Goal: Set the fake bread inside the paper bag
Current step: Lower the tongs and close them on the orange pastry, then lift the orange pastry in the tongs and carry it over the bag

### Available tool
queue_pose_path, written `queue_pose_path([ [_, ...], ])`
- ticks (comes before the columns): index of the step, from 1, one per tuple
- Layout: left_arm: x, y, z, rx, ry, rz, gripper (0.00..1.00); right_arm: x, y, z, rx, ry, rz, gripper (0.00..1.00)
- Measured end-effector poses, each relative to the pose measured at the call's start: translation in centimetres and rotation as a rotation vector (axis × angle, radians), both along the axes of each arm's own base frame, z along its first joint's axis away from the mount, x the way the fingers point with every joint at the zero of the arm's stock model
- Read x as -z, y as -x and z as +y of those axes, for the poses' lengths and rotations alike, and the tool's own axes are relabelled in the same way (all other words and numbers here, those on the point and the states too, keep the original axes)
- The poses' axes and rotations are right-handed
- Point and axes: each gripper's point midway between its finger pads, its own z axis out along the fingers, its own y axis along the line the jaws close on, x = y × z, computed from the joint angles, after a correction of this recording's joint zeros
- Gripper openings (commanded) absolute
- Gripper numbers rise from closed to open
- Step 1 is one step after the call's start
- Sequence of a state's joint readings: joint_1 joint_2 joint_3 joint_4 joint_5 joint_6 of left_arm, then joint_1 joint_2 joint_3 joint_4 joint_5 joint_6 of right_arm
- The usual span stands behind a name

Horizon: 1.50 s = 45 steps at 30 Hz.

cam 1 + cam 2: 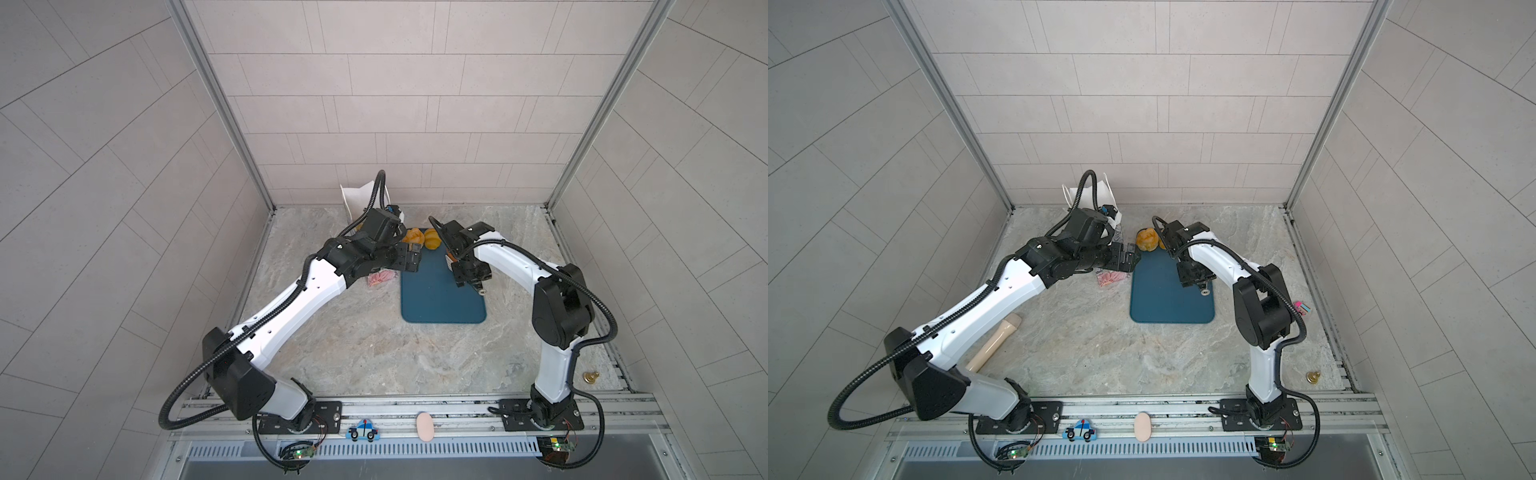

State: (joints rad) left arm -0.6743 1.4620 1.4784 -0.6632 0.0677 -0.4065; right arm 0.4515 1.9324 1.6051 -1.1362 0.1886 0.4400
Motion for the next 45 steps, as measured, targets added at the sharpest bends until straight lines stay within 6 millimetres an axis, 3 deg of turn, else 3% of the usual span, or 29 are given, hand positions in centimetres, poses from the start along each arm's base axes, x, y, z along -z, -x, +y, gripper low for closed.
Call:
queue_pose_path([
  [10, 0.0, -0.2, 0.3, -0.011, -0.013, -0.010, 1.00, 1.3, 0.0, -0.4, -0.024, 0.050, 0.061, 0.45],
  [19, -0.8, -0.5, 1.2, -0.039, -0.014, -0.034, 1.00, 1.2, 0.3, -0.5, -0.065, 0.061, 0.084, 0.42],
  [33, -2.5, -0.7, 3.6, -0.095, 0.044, -0.064, 1.00, -3.1, -0.3, 0.0, -0.046, -0.104, -0.038, 0.41],
  [45, -4.3, -0.4, 5.1, -0.123, 0.095, -0.090, 1.00, -4.0, -0.3, 1.0, -0.052, -0.177, -0.060, 0.41],
])
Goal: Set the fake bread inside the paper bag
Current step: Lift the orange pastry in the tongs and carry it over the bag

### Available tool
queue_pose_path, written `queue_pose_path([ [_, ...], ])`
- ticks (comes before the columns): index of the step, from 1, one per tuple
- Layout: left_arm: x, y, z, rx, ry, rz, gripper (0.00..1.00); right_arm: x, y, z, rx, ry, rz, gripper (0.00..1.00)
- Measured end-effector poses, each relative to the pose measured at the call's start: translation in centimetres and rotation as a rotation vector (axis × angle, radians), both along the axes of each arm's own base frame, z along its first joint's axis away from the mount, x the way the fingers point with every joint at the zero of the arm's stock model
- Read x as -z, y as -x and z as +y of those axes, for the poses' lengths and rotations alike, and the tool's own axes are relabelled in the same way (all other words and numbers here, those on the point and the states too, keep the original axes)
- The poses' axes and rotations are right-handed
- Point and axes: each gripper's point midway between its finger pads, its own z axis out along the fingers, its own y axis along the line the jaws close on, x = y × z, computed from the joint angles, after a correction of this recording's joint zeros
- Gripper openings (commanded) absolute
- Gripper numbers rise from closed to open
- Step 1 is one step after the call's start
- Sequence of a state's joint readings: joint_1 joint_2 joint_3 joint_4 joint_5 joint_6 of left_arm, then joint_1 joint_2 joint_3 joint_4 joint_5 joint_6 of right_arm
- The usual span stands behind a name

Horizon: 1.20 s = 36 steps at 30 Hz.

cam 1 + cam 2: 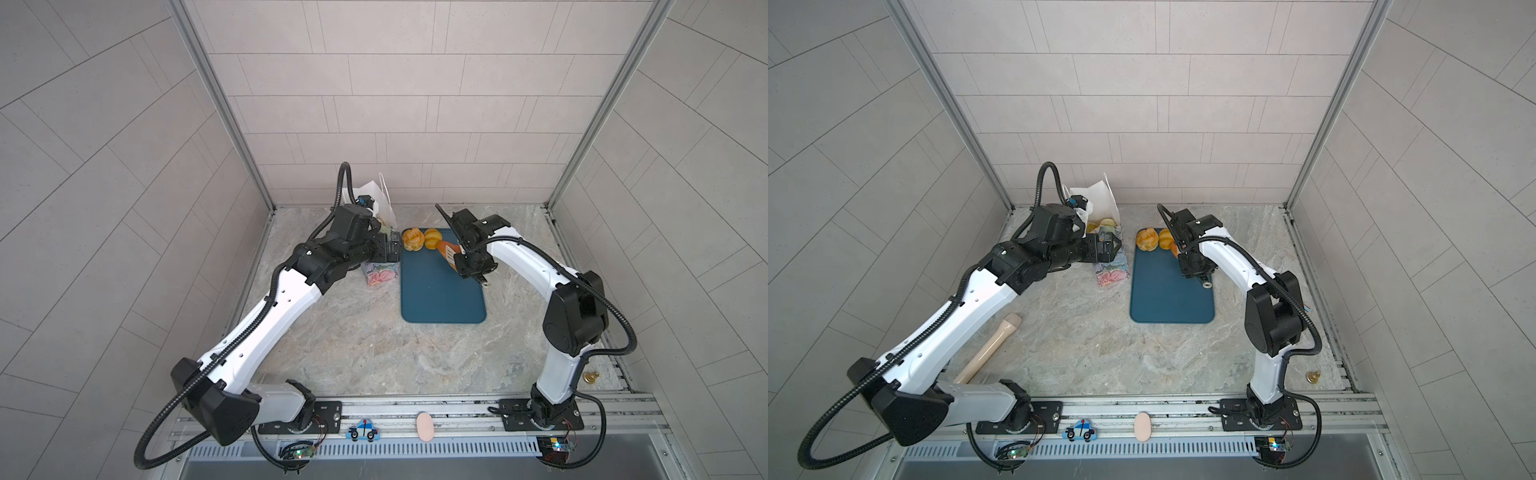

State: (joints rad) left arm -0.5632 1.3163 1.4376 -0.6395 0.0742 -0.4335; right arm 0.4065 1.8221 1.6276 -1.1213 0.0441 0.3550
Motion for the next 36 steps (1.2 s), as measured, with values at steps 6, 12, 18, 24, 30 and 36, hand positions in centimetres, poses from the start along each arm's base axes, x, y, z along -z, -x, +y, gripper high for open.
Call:
queue_pose_path([
  [6, 0.0, -0.1, 0.2, 0.005, 0.014, 0.008, 1.00, -1.8, -0.1, 0.2, 0.000, -0.032, -0.041, 0.41],
  [12, -0.1, -0.1, 0.3, 0.013, 0.028, 0.019, 1.00, -4.7, -0.8, 0.9, -0.004, -0.089, -0.113, 0.41],
  [18, -1.0, -0.2, 0.8, 0.015, 0.050, 0.016, 1.00, -7.9, -1.3, 2.0, -0.017, -0.167, -0.184, 0.41],
  [24, -2.1, -0.4, 1.5, 0.004, 0.065, 0.002, 1.00, -10.0, -1.3, 3.4, -0.044, -0.259, -0.221, 0.41],
  [30, -2.8, -0.5, 2.6, -0.015, 0.075, 0.001, 1.00, -11.9, -1.1, 4.4, -0.062, -0.337, -0.263, 0.41],
  [36, -3.7, -0.8, 3.9, -0.041, 0.087, -0.012, 1.00, -14.3, -1.2, 5.2, -0.078, -0.408, -0.328, 0.41],
])
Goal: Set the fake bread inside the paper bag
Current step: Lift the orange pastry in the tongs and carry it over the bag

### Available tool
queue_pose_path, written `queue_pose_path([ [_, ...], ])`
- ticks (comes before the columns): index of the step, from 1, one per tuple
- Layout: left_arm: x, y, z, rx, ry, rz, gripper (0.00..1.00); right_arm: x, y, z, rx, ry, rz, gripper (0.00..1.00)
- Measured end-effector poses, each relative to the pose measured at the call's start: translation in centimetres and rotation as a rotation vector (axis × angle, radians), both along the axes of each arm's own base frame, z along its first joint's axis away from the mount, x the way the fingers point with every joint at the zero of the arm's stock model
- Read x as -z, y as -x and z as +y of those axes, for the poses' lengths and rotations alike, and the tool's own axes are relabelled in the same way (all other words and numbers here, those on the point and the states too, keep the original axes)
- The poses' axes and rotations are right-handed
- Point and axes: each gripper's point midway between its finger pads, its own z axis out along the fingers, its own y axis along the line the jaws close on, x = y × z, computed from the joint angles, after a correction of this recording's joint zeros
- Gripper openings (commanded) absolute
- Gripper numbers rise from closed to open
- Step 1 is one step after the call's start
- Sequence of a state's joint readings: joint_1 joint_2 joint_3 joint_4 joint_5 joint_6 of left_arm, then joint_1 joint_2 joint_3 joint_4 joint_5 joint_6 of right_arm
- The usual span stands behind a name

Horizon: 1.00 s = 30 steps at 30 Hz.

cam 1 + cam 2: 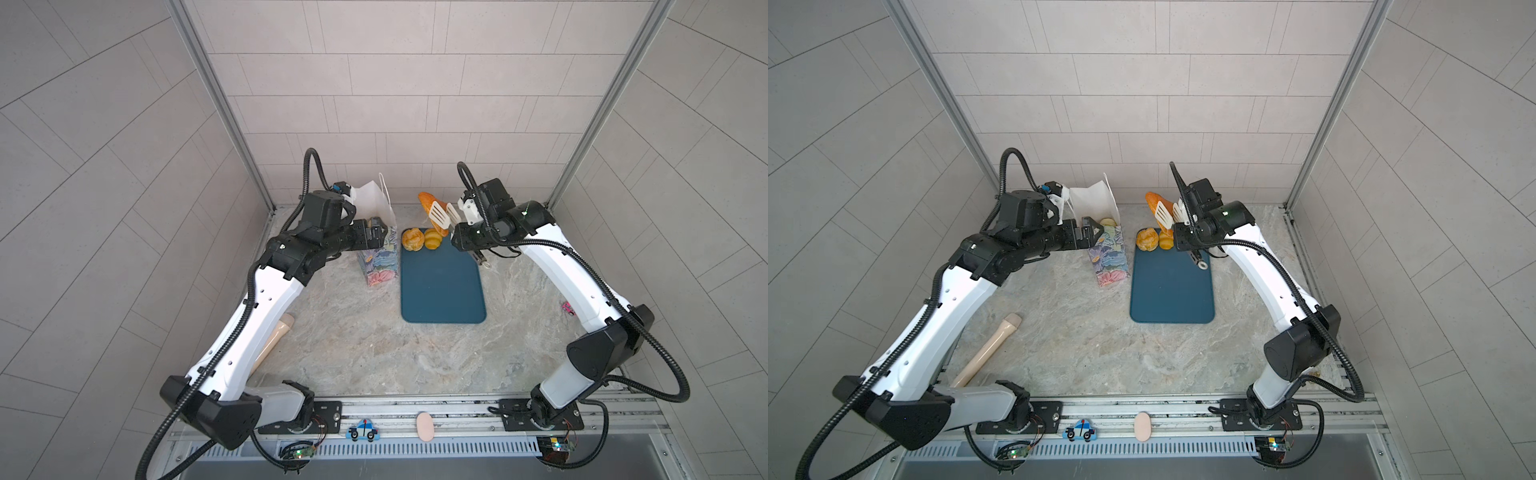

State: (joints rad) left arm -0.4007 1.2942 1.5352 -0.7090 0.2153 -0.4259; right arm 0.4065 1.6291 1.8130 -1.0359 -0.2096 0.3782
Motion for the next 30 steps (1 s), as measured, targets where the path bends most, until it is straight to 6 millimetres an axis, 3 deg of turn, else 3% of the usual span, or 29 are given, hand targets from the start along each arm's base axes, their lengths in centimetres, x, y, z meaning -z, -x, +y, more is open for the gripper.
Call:
queue_pose_path([
  [9, -1.4, -0.2, 2.0, -0.045, 0.008, -0.029, 1.00, -4.1, -0.3, 2.5, -0.045, -0.100, -0.098, 0.42],
  [19, -2.2, -0.2, 3.9, -0.090, 0.001, -0.036, 1.00, -9.8, 0.6, 7.1, -0.153, -0.202, -0.232, 0.42],
  [24, -2.0, -0.3, 4.6, -0.105, -0.007, -0.027, 1.00, -10.5, 0.8, 9.5, -0.205, -0.218, -0.265, 0.43],
  [30, -2.3, 0.0, 4.9, -0.111, -0.007, -0.034, 1.00, -10.1, 1.4, 14.0, -0.307, -0.210, -0.285, 0.44],
])
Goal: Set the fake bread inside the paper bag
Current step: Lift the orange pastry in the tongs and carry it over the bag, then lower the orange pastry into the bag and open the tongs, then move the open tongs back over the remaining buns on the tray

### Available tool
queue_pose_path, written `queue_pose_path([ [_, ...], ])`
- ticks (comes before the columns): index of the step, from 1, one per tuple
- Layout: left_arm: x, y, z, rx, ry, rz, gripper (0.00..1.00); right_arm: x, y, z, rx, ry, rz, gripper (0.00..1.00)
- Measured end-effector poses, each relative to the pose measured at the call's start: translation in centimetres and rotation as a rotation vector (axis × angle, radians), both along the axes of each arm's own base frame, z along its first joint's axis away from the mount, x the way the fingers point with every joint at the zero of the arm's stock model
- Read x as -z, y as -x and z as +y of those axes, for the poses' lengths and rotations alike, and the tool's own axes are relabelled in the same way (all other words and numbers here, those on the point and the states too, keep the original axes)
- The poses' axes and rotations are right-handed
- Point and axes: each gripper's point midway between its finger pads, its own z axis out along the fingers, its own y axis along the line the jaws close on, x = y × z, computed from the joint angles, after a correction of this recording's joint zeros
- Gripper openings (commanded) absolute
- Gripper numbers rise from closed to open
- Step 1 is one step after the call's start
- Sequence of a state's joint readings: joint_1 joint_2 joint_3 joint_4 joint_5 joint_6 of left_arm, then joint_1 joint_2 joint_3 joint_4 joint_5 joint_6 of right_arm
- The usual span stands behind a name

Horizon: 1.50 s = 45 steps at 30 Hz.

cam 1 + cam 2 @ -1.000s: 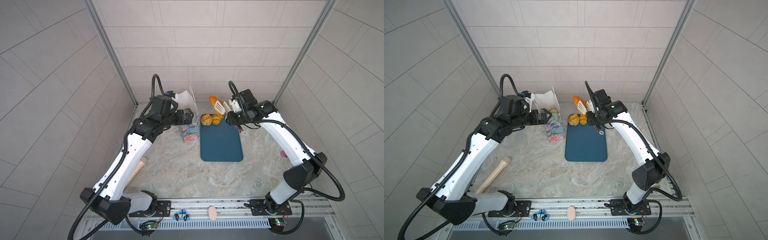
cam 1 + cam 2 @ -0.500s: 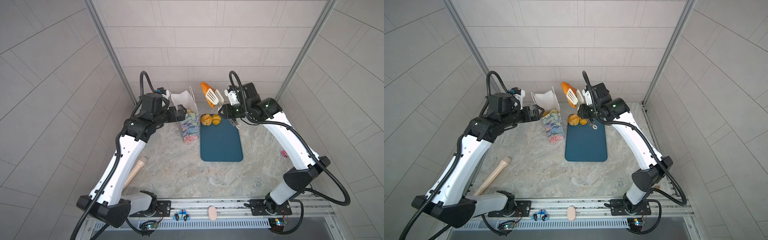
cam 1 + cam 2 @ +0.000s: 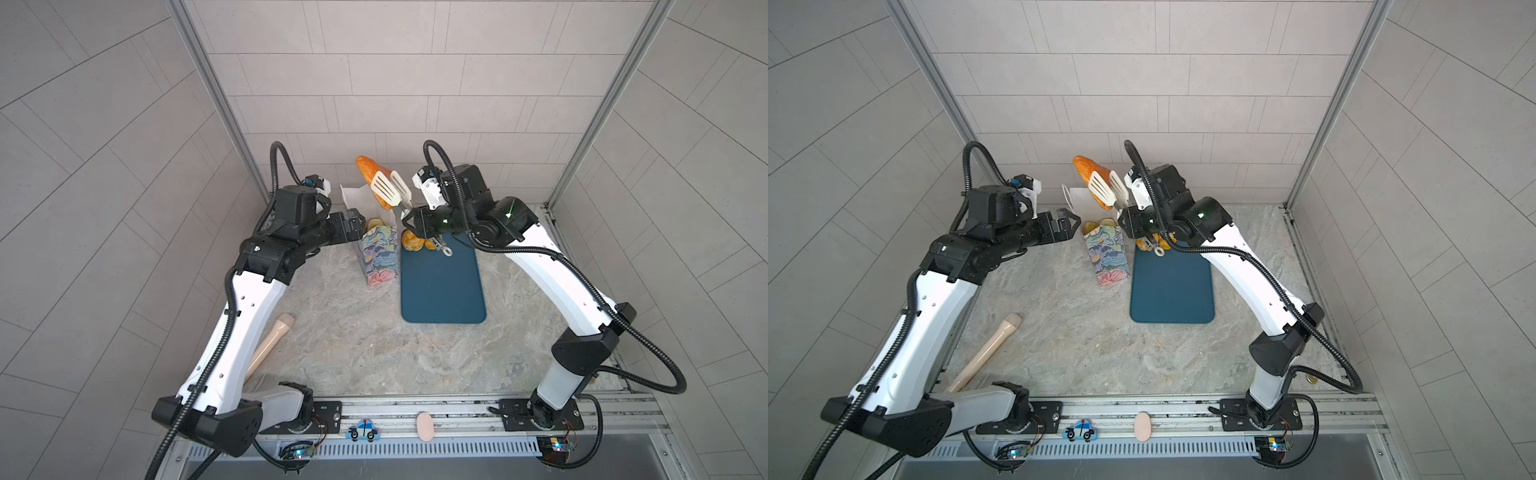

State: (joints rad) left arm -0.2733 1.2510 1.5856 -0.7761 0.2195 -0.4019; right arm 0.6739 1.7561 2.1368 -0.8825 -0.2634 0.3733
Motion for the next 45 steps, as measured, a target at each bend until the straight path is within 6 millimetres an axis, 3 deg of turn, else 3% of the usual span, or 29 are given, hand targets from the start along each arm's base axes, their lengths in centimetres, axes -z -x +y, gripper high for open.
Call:
queue_pose_path([
  [3, -0.4, 0.3, 0.2, -0.004, 0.003, -0.012, 1.00, 0.6, 0.1, 1.9, -0.035, 0.011, 0.001, 0.43],
  [6, -0.7, 0.5, 0.4, -0.008, 0.003, -0.022, 1.00, 1.6, -0.3, 2.5, -0.035, 0.031, 0.017, 0.43],
  [13, -0.9, 0.8, 0.8, -0.015, 0.003, -0.026, 1.00, 4.9, -2.0, 2.3, 0.011, 0.108, 0.067, 0.43],
  [19, -0.7, 1.0, 0.8, -0.016, 0.001, -0.021, 1.00, 6.4, -2.7, 2.2, 0.027, 0.142, 0.097, 0.44],
  [38, 1.3, 1.3, 0.1, 0.022, 0.014, 0.039, 1.00, 7.8, -3.3, 1.9, 0.052, 0.179, 0.135, 0.56],
  [45, 1.4, 1.4, -0.1, 0.030, 0.014, 0.043, 1.00, 6.6, -3.3, 1.9, 0.054, 0.161, 0.115, 0.58],
])
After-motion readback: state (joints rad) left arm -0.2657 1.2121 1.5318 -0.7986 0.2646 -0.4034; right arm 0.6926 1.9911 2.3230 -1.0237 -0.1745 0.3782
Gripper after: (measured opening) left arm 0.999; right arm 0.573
